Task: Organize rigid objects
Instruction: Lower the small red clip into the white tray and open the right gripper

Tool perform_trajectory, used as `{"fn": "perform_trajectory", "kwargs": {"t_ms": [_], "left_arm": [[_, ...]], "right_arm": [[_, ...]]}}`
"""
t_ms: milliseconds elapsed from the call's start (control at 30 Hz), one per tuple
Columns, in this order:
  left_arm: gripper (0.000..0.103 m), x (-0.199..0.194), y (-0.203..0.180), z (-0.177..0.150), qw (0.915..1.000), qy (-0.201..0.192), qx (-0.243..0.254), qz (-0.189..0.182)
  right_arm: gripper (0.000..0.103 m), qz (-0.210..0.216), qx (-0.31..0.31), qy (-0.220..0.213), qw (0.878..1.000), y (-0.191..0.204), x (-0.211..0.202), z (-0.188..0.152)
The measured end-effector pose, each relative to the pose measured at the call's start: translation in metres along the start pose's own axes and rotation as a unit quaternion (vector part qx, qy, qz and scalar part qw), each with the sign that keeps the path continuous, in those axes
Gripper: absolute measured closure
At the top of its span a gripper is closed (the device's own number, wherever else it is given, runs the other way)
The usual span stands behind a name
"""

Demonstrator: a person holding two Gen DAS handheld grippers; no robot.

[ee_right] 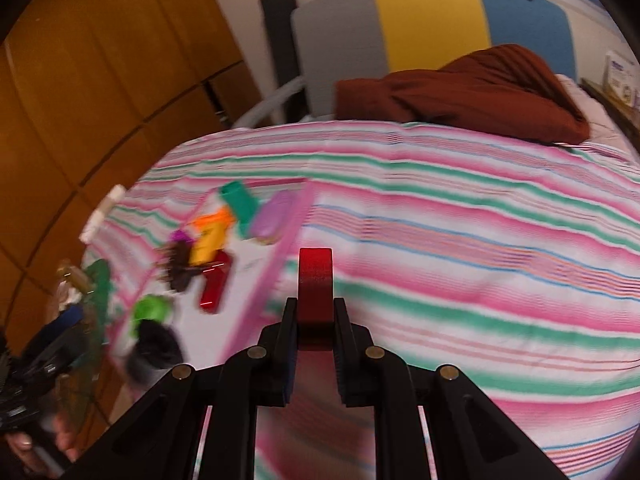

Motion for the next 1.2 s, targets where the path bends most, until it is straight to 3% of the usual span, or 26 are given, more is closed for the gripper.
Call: {"fn": "perform_trajectory", "kwargs": {"t_ms": [167, 400, 600, 800, 1000, 1200], "left_arm": [[0.0, -0.002, 0.021, 0.003, 0.9985, -0.013, 0.001, 0.053], [0.0, -0.001, 0.045, 0.001, 0.9953, -0.009, -0.004, 0.096], [0.0, -0.001, 0.054, -0.001, 0.9932, -0.012, -0.006, 0.116], [0.0, -0.003, 0.052, -0.002, 0.9925, -0.012, 0.002, 0.122], [0.0, -0.007, 0.048, 0.001, 0.9926, -0.012, 0.003, 0.121], [0.0, -0.013, 0.048, 0.009, 0.995, -0.006, -0.018, 0.098]], "right_arm": [[0.089, 0.05, -0.008, 0.023, 0.998, 0.047, 0.014, -0.013], [0.089, 0.064, -0.032, 0.06, 0.996, 0.088, 0.041, -0.032], [0.085, 0.004, -0.038, 0.066, 0.997, 0.086, 0.055, -0.039], [0.078, -0.008, -0.036, 0.057, 0.998, 0.082, 0.046, -0.036], [0.062, -0.043, -0.047, 0.031, 0.998, 0.088, 0.028, -0.031], [0.048, -0.098, -0.075, 0.015, 0.992, 0.101, 0.017, -0.02]]}}
Point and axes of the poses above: each gripper's, at about its wrist camera, not at the fingertips, and x roughly the way its jaws point, y to its left, z to its top, the point moved 6 cm from there along x, roughly the way its jaws point, and after that the axes turned 6 degrees about z, right-handed, at the moved point
